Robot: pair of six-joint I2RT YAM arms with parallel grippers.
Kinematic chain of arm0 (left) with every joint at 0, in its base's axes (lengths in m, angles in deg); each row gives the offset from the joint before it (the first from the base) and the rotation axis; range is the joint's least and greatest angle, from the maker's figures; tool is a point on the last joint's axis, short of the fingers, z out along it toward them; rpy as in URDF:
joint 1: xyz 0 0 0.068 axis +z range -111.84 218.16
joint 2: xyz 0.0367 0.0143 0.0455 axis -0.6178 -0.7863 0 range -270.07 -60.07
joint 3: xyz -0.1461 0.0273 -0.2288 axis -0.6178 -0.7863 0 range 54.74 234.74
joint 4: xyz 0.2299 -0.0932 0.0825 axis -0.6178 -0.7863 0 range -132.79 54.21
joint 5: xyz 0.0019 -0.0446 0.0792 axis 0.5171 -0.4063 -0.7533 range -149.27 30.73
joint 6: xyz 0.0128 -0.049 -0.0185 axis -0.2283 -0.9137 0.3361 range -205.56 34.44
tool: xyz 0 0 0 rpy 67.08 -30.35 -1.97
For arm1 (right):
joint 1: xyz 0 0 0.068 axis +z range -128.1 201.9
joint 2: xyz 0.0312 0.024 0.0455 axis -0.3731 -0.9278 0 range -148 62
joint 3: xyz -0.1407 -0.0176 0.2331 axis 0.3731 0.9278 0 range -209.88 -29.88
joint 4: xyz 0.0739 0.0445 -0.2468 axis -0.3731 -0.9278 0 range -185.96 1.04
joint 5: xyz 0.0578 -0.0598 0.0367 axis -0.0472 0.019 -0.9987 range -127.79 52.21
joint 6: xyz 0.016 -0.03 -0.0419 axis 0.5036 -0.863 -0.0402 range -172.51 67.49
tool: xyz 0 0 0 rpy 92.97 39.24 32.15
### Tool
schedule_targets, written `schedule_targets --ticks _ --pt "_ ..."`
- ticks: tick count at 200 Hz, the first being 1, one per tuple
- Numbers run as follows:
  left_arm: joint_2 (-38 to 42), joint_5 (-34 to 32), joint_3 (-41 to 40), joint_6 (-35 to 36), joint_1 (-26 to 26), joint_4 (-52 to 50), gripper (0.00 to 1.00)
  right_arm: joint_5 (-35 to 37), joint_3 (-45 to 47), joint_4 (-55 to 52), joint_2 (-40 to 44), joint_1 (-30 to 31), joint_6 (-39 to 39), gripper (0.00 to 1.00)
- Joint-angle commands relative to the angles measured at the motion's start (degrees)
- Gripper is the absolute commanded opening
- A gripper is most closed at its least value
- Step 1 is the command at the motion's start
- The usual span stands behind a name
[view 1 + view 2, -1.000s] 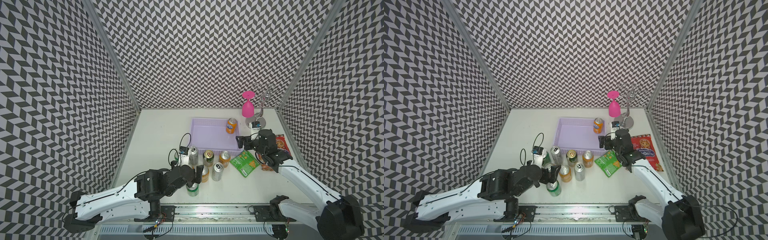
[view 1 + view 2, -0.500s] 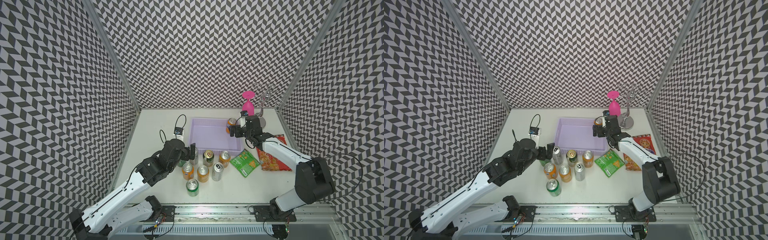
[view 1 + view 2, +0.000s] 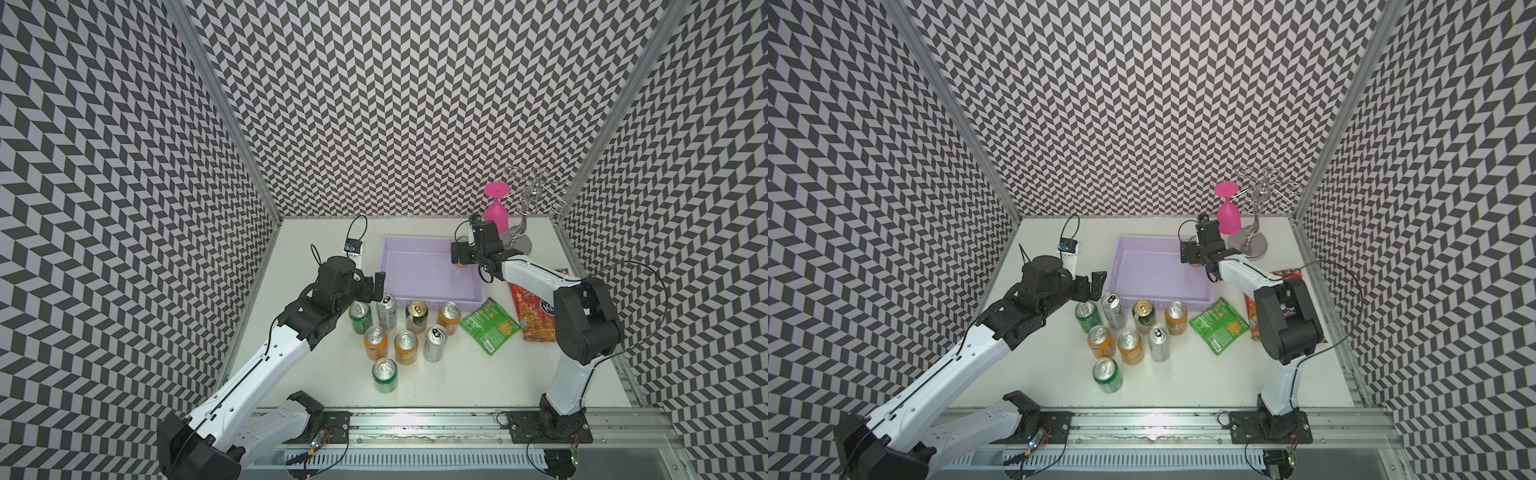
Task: Take out the drinks from the basket
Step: Pick up the drink from the basket.
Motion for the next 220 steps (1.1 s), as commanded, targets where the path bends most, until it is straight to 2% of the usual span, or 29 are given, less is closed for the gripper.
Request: schedule_targets --ticks 1,80,102,143,220 --pt "0.25 2.85 -1.00 1.20 1.17 2.44 0.99 1.28 -3.08 0.05 -2.75 -0.30 -0.68 1.00" --pt "-0.07 6.01 -1.70 0.82 3.23 3.60 0.99 0.45 -7.43 -0.85 -8.09 -0.30 -1.85 0.85" --pt "0.03 6.16 -1.79 0.76 3.49 3.64 0.99 0.08 -8.19 -1.50 -8.60 -0.30 -1.95 0.77" --pt "0.12 6.75 -1.79 0.73 3.69 3.86 0.99 -0.69 -7.86 -1.15 -6.44 -0.30 -3.00 0.62" --pt "0.98 7.92 -1.88 0.82 4.37 4.56 0.99 -4.88 -4.98 -2.18 2.79 0.37 -4.38 0.56"
